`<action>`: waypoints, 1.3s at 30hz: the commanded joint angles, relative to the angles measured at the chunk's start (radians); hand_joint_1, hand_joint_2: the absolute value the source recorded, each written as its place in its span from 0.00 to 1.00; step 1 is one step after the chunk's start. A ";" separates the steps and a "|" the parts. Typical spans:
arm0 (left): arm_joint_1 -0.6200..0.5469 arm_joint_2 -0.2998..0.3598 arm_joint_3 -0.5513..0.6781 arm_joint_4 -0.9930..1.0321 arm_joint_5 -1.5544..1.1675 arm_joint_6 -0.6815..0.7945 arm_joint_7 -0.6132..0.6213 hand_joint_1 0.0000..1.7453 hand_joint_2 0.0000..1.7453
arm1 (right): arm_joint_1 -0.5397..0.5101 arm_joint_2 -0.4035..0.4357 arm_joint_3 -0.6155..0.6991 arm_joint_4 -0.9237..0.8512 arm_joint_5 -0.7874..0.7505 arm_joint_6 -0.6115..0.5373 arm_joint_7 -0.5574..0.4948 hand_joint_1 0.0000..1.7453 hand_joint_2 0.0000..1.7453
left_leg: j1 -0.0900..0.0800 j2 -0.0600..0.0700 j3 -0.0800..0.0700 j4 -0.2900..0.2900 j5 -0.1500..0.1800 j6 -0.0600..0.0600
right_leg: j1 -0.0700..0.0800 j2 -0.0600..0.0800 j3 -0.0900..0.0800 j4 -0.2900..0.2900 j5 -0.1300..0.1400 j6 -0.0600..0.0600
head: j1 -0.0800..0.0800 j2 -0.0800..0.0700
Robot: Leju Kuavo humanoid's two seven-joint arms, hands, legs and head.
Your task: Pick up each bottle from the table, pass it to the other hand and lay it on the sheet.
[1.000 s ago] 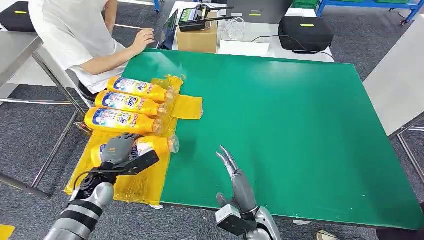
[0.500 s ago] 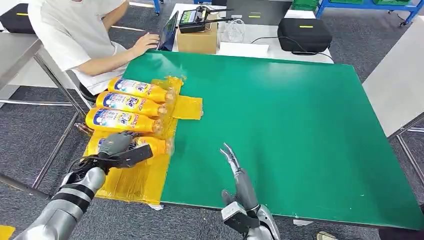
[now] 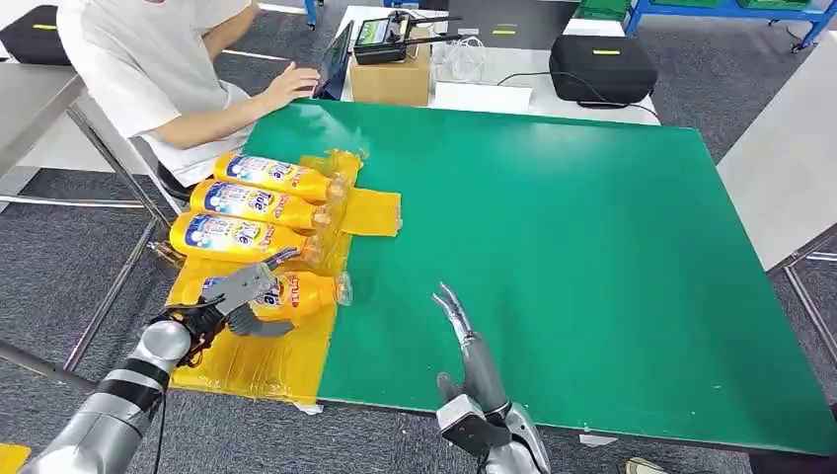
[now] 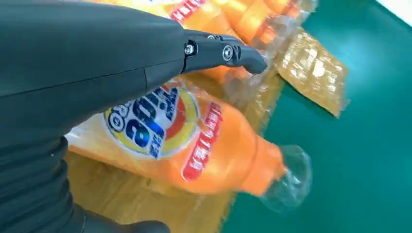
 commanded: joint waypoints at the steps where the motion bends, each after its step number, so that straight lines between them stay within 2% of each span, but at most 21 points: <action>1: 0.038 0.037 -0.023 -0.170 0.190 0.006 -0.078 0.00 1.00 | -0.049 -0.018 0.029 0.067 -0.009 -0.016 -0.002 0.00 0.00 | 0.001 0.000 0.001 -0.002 0.001 0.003 | 0.002 0.001 0.001 -0.003 0.001 -0.006 | 0.000 0.000; 2: 0.068 -0.003 0.005 -0.239 0.197 0.045 -0.104 0.00 1.00 | -0.043 -0.029 0.045 0.037 -0.038 -0.043 -0.002 0.00 0.00 | 0.001 0.000 0.000 -0.001 0.000 0.003 | 0.002 0.001 0.000 -0.002 0.000 -0.004 | 0.000 0.000; 3: 0.100 -0.073 0.066 -0.298 0.257 0.079 -0.139 0.00 1.00 | -0.032 -0.042 0.070 -0.019 -0.071 -0.111 -0.002 0.00 0.00 | 0.001 0.000 0.000 -0.002 0.000 0.004 | 0.002 0.000 0.000 -0.003 0.001 -0.005 | 0.000 0.000; 4: 0.128 -0.131 0.100 -0.352 0.334 0.081 -0.124 0.00 1.00 | -0.020 -0.042 0.079 -0.052 -0.099 -0.184 -0.002 0.00 0.00 | 0.000 -0.001 -0.001 -0.001 0.000 0.003 | 0.001 -0.001 0.000 -0.001 0.000 -0.003 | 0.000 0.000; 7: 0.206 -0.279 0.147 -0.495 0.523 0.172 -0.163 0.00 1.00 | 0.019 -0.033 0.087 -0.144 -0.149 -0.316 -0.002 0.00 0.00 | 0.000 -0.003 -0.002 0.000 0.000 0.004 | 0.001 -0.002 0.000 -0.002 -0.001 -0.003 | 0.000 0.000; 8: 0.223 -0.315 0.142 -0.519 0.622 0.179 -0.154 0.00 1.00 | 0.025 -0.038 0.100 -0.178 -0.166 -0.369 -0.002 0.00 1.00 | -0.002 -0.004 -0.003 0.000 0.000 0.003 | -0.002 -0.004 0.000 -0.001 -0.001 -0.002 | 0.000 0.000; 11: 0.227 -0.322 0.140 -0.523 0.641 0.179 -0.155 0.00 1.00 | 0.025 -0.041 0.104 -0.184 -0.173 -0.374 -0.002 0.00 1.00 | -0.001 -0.002 -0.002 0.000 -0.001 0.004 | 0.000 -0.001 0.000 -0.004 -0.001 -0.003 | 0.000 0.000; 13: 0.250 -0.351 0.145 -0.528 0.732 0.186 -0.177 0.00 1.00 | 0.041 -0.044 0.098 -0.245 -0.269 -0.364 -0.002 0.00 1.00 | -0.002 0.000 -0.003 0.000 -0.001 0.002 | -0.001 0.000 -0.001 -0.003 0.000 -0.003 | 0.000 0.000; 16: 0.293 -0.385 0.141 -0.546 0.782 0.233 -0.188 0.00 1.00 | 0.065 -0.032 0.081 -0.260 -0.285 -0.384 -0.002 0.00 1.00 | -0.002 -0.001 -0.002 -0.001 -0.001 0.002 | -0.001 -0.001 -0.002 -0.003 0.000 -0.003 | 0.000 0.000; 19: 0.376 -0.396 0.123 -0.583 0.793 0.248 -0.197 0.00 1.00 | 0.106 0.009 -0.016 -0.211 -0.381 -0.278 -0.002 0.00 1.00 | -0.001 0.000 -0.001 -0.002 -0.001 0.003 | 0.000 0.000 -0.001 -0.004 0.000 -0.003 | 0.000 0.000; 21: 0.405 -0.400 0.116 -0.602 0.770 0.264 -0.203 0.00 1.00 | 0.115 0.020 -0.046 -0.196 -0.400 -0.269 -0.002 0.00 1.00 | 0.000 0.000 0.001 -0.003 -0.001 0.003 | 0.001 0.000 0.001 -0.005 0.000 -0.004 | 0.000 0.000; 22: 0.433 -0.406 0.107 -0.613 0.740 0.283 -0.208 0.00 1.00 | 0.125 0.035 -0.071 -0.187 -0.395 -0.290 -0.002 0.00 0.00 | -0.001 0.000 -0.001 -0.002 -0.001 0.003 | 0.000 0.000 -0.001 -0.003 0.000 -0.003 | 0.000 0.000; 24: 0.490 -0.421 0.084 -0.626 0.696 0.322 -0.231 0.00 1.00 | 0.139 0.056 -0.098 -0.168 -0.395 -0.341 -0.002 0.00 0.00 | 0.000 0.000 0.000 -0.002 -0.002 0.003 | 0.000 0.001 0.000 -0.004 0.000 -0.003 | 0.000 0.000; 25: 0.527 -0.430 0.068 -0.618 0.653 0.369 -0.237 0.00 1.00 | 0.158 0.093 -0.155 -0.163 -0.355 -0.392 -0.002 0.00 0.00 | 0.000 0.001 0.001 -0.004 -0.002 0.004 | 0.001 0.001 0.001 -0.006 0.000 -0.004 | 0.000 0.000; 27: 0.552 -0.429 0.046 -0.599 0.618 0.400 -0.269 0.00 1.00 | 0.172 0.111 -0.180 -0.170 -0.341 -0.392 0.006 0.00 0.00 | -0.001 0.001 0.002 -0.005 -0.002 0.004 | 0.000 0.001 0.002 -0.006 0.000 -0.005 | 0.000 0.000; 29: 0.555 -0.404 0.000 -0.536 0.475 0.518 -0.291 0.00 1.00 | 0.202 0.129 -0.211 -0.239 -0.329 -0.392 -0.002 0.00 0.00 | -0.001 -0.001 0.002 -0.005 -0.001 0.004 | 0.001 0.000 0.003 -0.006 -0.001 -0.005 | 0.000 0.000; 30: 0.544 -0.397 -0.010 -0.484 0.458 0.541 -0.312 0.00 1.00 | 0.210 0.129 -0.209 -0.250 -0.337 -0.392 -0.002 0.00 1.00 | -0.001 -0.002 0.000 -0.003 -0.001 0.002 | 0.000 -0.001 0.000 -0.004 -0.001 -0.003 | 0.000 0.000; 31: 0.527 -0.388 -0.027 -0.426 0.448 0.566 -0.330 0.00 1.00 | 0.210 0.108 -0.181 -0.258 -0.399 -0.392 -0.002 0.00 1.00 | -0.001 -0.001 -0.002 -0.002 -0.001 0.002 | -0.001 -0.001 -0.002 -0.003 -0.001 -0.002 | 0.000 0.000; 39: 0.513 -0.386 -0.029 -0.412 0.450 0.571 -0.339 0.00 1.00 | 0.210 0.104 -0.179 -0.263 -0.403 -0.392 -0.002 0.00 1.00 | -0.001 -0.001 -0.002 -0.003 0.000 0.003 | 0.000 -0.001 -0.002 -0.005 0.000 -0.004 | 0.000 0.000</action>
